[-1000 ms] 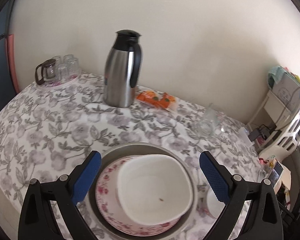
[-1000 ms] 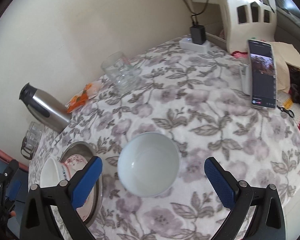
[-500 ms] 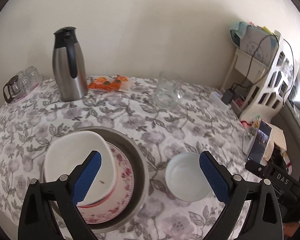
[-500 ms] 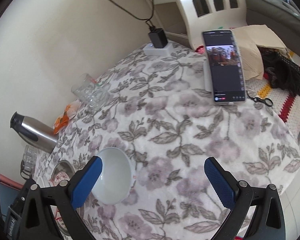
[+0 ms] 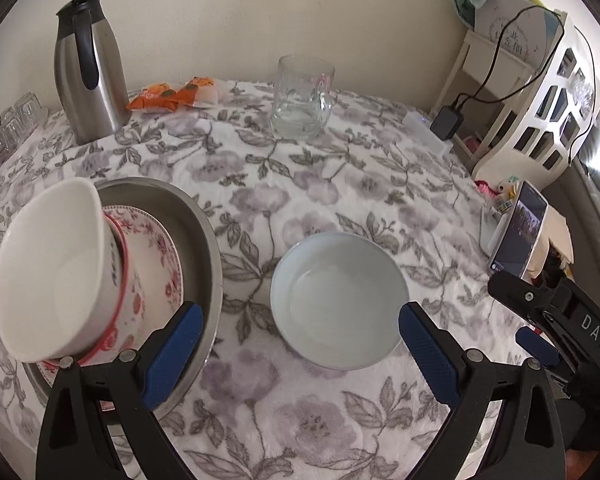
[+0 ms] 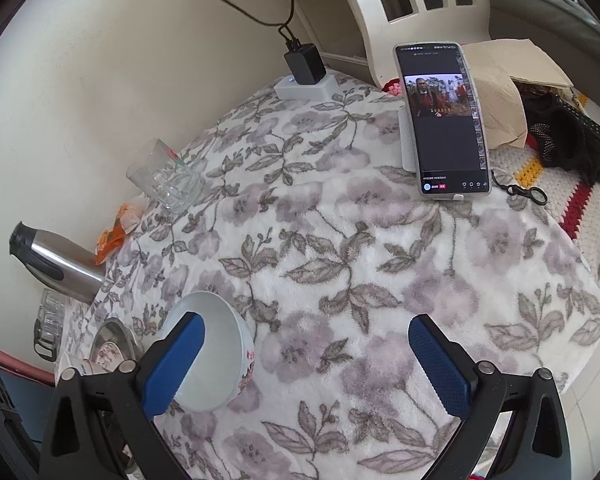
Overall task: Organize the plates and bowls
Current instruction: 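Move both tools toward the pale round bowl on the cloth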
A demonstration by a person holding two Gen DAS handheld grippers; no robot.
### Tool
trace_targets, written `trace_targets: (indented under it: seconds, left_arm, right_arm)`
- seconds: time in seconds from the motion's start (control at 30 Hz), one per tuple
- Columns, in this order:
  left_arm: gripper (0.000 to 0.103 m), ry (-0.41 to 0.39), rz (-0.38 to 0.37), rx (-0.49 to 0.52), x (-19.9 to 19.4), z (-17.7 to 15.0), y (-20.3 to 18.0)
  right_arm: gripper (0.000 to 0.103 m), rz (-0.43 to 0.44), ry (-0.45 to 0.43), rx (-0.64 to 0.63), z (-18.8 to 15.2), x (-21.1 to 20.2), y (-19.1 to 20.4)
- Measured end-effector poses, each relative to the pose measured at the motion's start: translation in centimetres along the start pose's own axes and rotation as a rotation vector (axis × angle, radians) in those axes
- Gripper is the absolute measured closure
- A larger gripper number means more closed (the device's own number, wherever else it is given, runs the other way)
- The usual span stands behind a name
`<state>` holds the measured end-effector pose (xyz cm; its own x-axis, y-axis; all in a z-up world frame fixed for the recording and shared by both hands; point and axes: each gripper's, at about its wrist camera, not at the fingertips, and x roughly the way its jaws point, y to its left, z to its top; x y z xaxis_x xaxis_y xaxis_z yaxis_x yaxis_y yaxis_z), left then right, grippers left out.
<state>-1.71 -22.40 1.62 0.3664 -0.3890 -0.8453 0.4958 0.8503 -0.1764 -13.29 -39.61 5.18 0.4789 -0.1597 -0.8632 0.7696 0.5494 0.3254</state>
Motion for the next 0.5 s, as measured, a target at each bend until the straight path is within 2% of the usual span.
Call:
trace_targets:
  seconds: [0.2,0.37,0.5]
  left_arm:
    - [0.004,0.053,-0.024,-0.045,1.7,-0.6,0.3]
    - [0.007,0.072,-0.065,-0.088,2.6,-0.9,0.7]
    - [0.011,0.083,-0.067,-0.117,3.2,-1.1,1.1]
  right_arm:
    - [0.002,0.008,-0.018,-0.02,-0.2,0.7,0.8]
    - [0.01,0.053,-0.007,-0.028,-0.5,1.4,1.5]
    - [0.023,0.083,0.027,-0.033,-0.9,2.6,2.1]
